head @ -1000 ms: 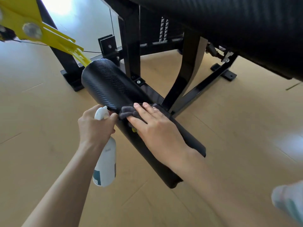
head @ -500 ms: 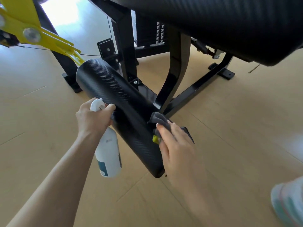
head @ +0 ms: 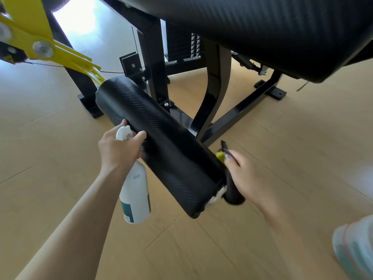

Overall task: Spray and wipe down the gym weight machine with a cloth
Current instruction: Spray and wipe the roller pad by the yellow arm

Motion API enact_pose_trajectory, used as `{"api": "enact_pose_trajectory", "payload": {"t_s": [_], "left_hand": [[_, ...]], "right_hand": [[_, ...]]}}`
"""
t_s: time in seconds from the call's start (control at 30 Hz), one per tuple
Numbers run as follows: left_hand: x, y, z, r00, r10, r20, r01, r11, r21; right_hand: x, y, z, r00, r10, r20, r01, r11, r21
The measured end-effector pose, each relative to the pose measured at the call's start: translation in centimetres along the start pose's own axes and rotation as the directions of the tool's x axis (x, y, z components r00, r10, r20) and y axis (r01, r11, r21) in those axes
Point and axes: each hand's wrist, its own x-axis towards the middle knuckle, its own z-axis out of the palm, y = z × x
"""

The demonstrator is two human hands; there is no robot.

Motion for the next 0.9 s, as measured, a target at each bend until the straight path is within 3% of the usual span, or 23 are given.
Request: {"api": "enact_pose_trajectory", "payload": {"t_s": [0.1,0.17,0.27,0.33,0.53,0.6,0.7,0.83,0.9], "left_hand": [[0.0,0.0,0.0,1.0,-0.002,0.008,0.002,1.0,0.007],[-0.2,0.2,0.2,1.0,-0.016,0.017,0.016,1.0,-0.011],[-0.2,0.3,0.4,0.999,-0.026,0.025,0.027,0.998,-0.061],[0.0,0.3,0.5,0.999,-0.038,0.023,0.04,0.994,-0.1],[-0.6,1.0,0.2,0.999,-0.044,-0.006,0.044,0.996,-0.08],[-0.5,0.9,0.1,0.999,-0.033,-0.004,0.033,0.999,-0.037],[-0.5,0.9,0.1,1.0,-0.02,-0.007,0.02,1.0,0.012],[-0.7,1.3,0.3,1.0,0.003,-0.007,-0.002,0.999,0.05],[-0.8,1.6,0.5,1.0,0.017,-0.02,-0.015,0.998,0.068]], "right_hand": [[-3.9,1.3,0.8,0.987,0.005,-0.161,0.009,0.996,0.085],[-4.4,-0.7,1.6,0.979,-0.096,-0.179,0.094,0.995,-0.016],[-1.8,-5.3,2.3,0.911,-0.403,-0.085,0.362,0.883,-0.3],[0.8,-7.6,3.4,0.856,-0.517,0.01,0.468,0.767,-0.439],[-1.0,-6.8,5.1,0.776,-0.63,0.025,0.514,0.609,-0.605],[-4.3,-4.9,5.9,0.72,-0.692,0.055,0.527,0.493,-0.692],[-7.0,-3.0,6.4,0.648,-0.729,0.222,0.591,0.297,-0.75],[-3.4,-5.0,7.1,0.519,-0.748,0.414,0.661,0.043,-0.749],[-1.7,-7.2,7.9,0.492,-0.678,0.547,0.684,-0.087,-0.724]]}}
